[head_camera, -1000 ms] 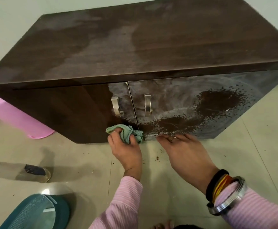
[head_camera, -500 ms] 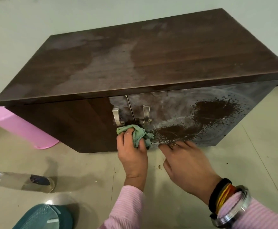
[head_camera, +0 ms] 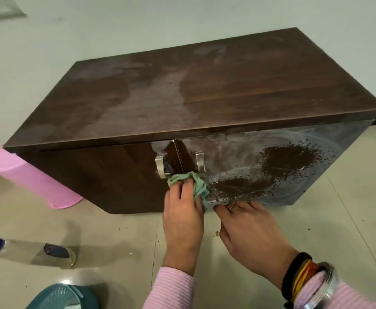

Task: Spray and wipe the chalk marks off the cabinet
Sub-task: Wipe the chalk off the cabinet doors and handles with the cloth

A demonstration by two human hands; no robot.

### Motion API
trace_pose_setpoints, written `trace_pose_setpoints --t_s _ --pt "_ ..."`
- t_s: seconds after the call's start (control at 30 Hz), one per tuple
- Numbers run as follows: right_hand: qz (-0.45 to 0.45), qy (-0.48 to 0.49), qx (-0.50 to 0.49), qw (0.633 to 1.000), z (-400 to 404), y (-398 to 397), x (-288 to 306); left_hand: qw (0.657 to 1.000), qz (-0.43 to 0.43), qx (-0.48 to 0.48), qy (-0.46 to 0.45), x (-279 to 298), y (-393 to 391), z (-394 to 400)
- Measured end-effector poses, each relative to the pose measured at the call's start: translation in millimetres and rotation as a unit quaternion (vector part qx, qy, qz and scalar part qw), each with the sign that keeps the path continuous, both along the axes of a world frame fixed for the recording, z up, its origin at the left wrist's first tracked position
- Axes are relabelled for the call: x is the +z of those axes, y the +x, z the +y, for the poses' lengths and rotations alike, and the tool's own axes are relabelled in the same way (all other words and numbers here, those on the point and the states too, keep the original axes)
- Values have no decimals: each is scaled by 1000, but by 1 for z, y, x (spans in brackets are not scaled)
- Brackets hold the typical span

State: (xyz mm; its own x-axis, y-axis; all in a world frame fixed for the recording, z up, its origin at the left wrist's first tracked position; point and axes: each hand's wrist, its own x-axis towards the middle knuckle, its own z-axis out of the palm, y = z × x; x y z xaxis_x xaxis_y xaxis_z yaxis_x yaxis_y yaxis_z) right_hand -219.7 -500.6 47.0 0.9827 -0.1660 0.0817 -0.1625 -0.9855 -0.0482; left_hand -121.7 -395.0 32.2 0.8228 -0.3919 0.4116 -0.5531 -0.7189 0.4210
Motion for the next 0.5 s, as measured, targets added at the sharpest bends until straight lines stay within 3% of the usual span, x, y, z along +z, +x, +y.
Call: trace_pose_setpoints --t_s 0.07,0.23,0.5 --pt "-3 1 0 1000 0 0 -1 1000 -6 -6 -9 1 4 -1" --pt "2 -6 5 1000 1 -1 -5 987 -140 29 -70 47 14 -2" --pt "7 2 0 1000 0 -3 -10 996 -76 28 -40 44 10 1"
